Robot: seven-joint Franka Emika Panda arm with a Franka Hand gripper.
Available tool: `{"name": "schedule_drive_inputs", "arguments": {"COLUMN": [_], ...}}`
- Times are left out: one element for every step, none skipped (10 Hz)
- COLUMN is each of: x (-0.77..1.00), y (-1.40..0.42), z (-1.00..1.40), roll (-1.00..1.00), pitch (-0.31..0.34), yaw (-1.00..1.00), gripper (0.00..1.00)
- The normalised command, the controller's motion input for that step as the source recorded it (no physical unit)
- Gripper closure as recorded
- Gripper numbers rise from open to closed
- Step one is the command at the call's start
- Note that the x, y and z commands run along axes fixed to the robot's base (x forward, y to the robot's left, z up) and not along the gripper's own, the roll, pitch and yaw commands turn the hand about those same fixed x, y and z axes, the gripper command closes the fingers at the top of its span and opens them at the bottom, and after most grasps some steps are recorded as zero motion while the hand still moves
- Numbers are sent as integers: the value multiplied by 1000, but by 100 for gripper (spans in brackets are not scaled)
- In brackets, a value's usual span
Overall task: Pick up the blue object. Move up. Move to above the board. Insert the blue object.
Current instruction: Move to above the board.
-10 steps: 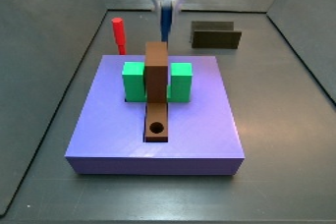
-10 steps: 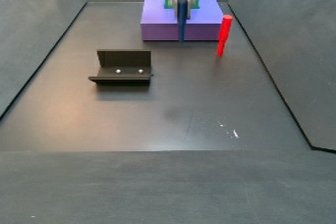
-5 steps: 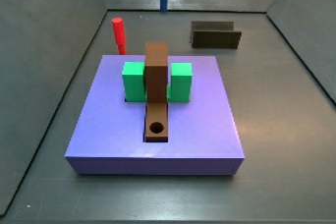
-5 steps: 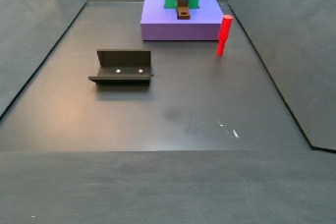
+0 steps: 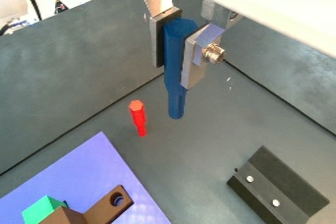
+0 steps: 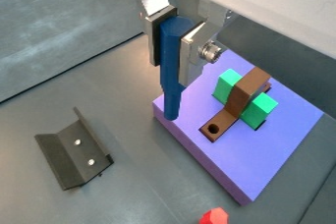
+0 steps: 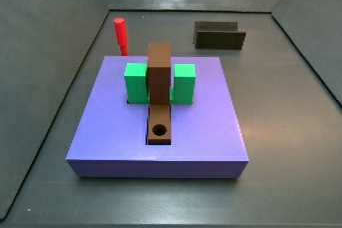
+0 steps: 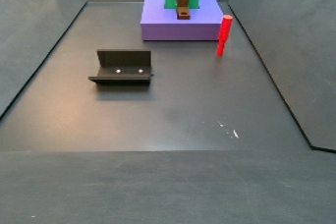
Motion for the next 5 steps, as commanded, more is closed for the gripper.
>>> {"name": "schedule_drive_inputs", "arguments": {"x": [-18,8,58,71,84], "y": [-1400,-1400,-1400,-798,-421], "z": [349,360,347,190,103], "roll": [179,159,94,76,68], "pitch": [172,158,151,150,149], "yaw": [-392,-229,-122,-71,-38], "gripper": [100,100,100,100,100]}}
